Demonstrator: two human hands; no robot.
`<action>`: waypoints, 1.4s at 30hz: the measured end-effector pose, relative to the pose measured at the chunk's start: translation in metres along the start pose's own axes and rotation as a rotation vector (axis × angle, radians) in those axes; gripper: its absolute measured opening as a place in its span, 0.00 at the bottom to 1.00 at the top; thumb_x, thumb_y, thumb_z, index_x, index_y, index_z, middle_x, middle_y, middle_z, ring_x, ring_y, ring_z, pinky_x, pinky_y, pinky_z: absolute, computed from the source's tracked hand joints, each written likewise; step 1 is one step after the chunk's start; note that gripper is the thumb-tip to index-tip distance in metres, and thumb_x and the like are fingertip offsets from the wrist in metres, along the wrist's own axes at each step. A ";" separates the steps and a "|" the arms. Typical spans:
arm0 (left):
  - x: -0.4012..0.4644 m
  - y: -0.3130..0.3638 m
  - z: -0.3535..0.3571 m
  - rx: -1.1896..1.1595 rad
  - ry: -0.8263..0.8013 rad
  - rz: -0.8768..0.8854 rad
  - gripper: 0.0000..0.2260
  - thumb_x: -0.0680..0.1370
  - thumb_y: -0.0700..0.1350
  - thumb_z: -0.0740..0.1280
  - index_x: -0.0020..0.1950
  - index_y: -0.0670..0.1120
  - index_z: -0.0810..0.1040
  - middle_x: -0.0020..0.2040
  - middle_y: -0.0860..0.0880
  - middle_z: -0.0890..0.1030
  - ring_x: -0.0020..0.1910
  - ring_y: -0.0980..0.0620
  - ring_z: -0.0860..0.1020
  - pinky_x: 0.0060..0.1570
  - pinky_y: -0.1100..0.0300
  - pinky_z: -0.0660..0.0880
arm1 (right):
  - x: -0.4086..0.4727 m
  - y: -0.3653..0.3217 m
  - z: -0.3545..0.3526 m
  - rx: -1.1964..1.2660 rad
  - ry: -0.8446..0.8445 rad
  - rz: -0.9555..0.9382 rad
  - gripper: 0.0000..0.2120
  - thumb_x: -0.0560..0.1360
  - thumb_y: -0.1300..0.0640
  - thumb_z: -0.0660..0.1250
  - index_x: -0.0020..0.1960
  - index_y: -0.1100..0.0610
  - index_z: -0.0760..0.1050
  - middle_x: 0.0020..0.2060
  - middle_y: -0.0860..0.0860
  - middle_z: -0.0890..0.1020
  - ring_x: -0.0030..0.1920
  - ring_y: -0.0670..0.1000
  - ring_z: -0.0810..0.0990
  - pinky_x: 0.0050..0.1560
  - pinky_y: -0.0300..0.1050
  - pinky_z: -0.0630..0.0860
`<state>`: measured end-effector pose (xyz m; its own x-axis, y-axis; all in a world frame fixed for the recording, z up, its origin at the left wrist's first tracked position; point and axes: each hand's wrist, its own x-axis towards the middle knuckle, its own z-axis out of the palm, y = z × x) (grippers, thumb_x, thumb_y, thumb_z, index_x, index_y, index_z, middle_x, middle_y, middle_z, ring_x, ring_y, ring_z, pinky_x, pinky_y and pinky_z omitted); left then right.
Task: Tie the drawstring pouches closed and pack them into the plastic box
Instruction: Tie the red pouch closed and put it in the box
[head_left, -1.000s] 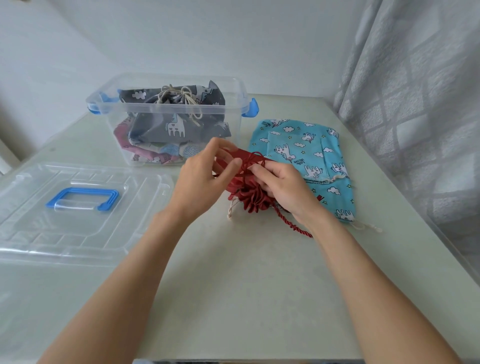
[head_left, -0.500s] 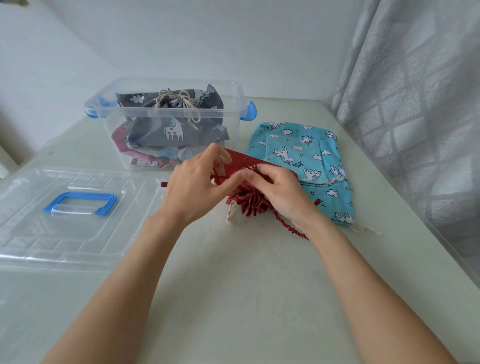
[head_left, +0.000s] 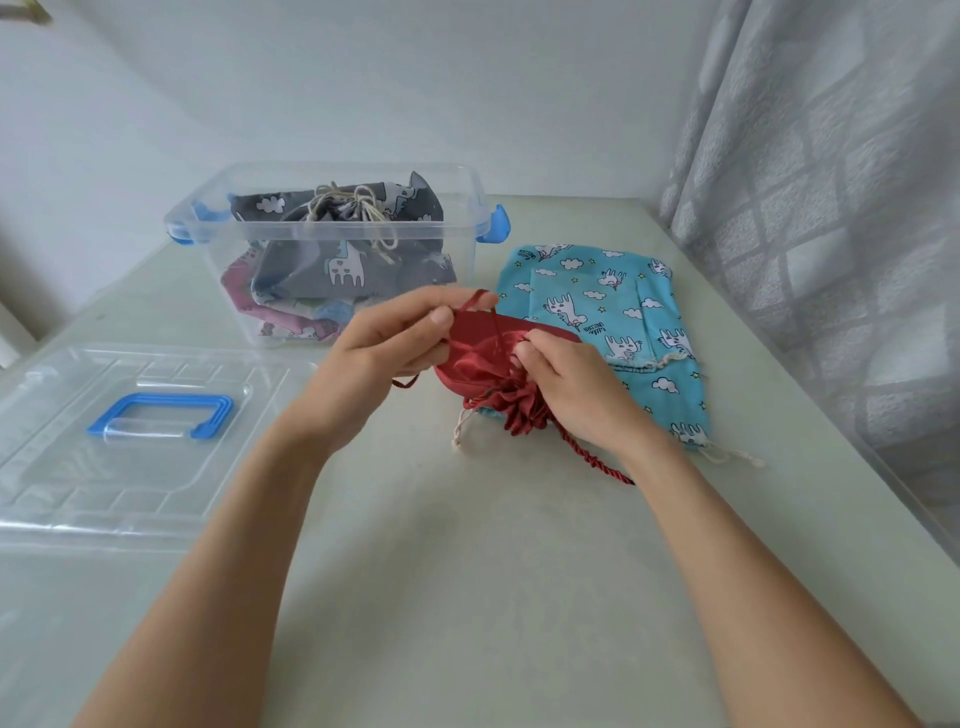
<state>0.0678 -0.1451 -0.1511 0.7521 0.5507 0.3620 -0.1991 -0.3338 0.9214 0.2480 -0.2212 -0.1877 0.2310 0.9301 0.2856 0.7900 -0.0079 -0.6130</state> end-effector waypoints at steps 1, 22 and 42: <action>-0.001 0.001 0.003 0.020 -0.031 -0.013 0.15 0.80 0.40 0.57 0.58 0.52 0.80 0.30 0.59 0.69 0.29 0.62 0.65 0.34 0.74 0.65 | 0.000 -0.002 0.000 0.054 -0.036 0.011 0.17 0.82 0.54 0.53 0.36 0.53 0.69 0.32 0.45 0.74 0.36 0.37 0.73 0.40 0.43 0.69; 0.003 -0.005 -0.001 -0.064 0.121 -0.146 0.14 0.81 0.37 0.52 0.55 0.49 0.75 0.27 0.55 0.58 0.26 0.57 0.54 0.26 0.65 0.51 | -0.001 0.008 -0.008 -0.087 -0.049 0.050 0.17 0.80 0.46 0.53 0.39 0.55 0.64 0.35 0.48 0.72 0.39 0.50 0.71 0.42 0.50 0.67; 0.019 -0.012 0.009 0.617 -0.025 0.073 0.08 0.75 0.46 0.64 0.53 0.53 0.77 0.31 0.53 0.78 0.26 0.55 0.75 0.30 0.69 0.71 | 0.002 -0.002 0.003 0.450 -0.062 0.112 0.23 0.80 0.43 0.55 0.46 0.59 0.79 0.43 0.58 0.84 0.50 0.56 0.82 0.60 0.59 0.73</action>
<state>0.0898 -0.1378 -0.1565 0.7664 0.4938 0.4109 0.1430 -0.7547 0.6402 0.2451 -0.2183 -0.1885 0.2554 0.9529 0.1635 0.4339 0.0382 -0.9001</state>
